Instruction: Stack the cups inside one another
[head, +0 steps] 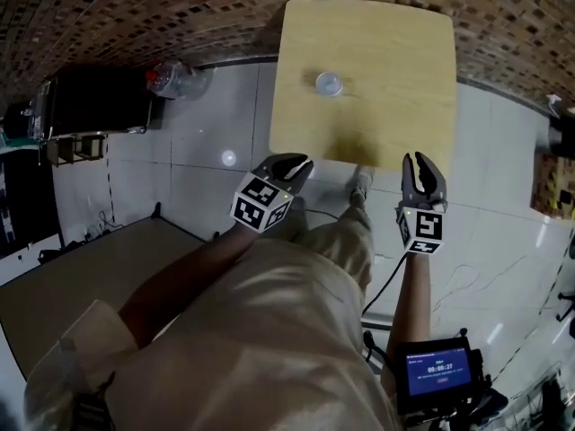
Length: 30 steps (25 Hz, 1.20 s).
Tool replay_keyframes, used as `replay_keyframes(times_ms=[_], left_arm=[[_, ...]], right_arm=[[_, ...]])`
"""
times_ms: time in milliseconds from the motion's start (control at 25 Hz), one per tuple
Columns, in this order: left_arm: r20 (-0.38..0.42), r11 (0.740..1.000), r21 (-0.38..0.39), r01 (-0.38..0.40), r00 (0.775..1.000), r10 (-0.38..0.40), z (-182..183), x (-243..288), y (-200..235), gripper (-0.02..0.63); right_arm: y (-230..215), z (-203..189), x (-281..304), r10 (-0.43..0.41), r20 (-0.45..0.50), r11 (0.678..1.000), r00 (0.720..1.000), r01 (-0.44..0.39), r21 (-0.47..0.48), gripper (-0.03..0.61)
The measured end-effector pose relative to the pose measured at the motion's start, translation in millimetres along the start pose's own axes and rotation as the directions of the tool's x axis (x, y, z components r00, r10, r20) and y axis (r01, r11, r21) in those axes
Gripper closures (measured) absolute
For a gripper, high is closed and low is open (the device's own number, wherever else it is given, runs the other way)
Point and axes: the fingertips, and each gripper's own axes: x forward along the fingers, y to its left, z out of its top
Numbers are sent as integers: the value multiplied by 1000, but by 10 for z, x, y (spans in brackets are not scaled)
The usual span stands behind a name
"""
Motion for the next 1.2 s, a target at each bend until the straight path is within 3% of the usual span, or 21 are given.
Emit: replay_keyframes(times_ms=[200,440,640,800,1200], left_arm=[[17,997,44,60,998,-61,-295,-238,18,538],[77,990,121,73,994,-82,-815,-890,245,538],[152,994,94,63,985,-77,-1243,-1595,495,548],[234,994,33,103,966,-108,-1465,-2040,469,561],[347,990,20,140,927,-138,-1622,-2495,215,563]], right_arm=[[262,-141,-291,-102,16,995,995,102,-3,503],[1165,-62,-576,-127,67,992,990,128,-14,506],[2216,135,-786,-104,103,993,989,110,-52,510],[2856,241,-996,-84,82,992,993,91,-82,509],[3337,425,-1575,-73,97,987,993,86,-139,509]])
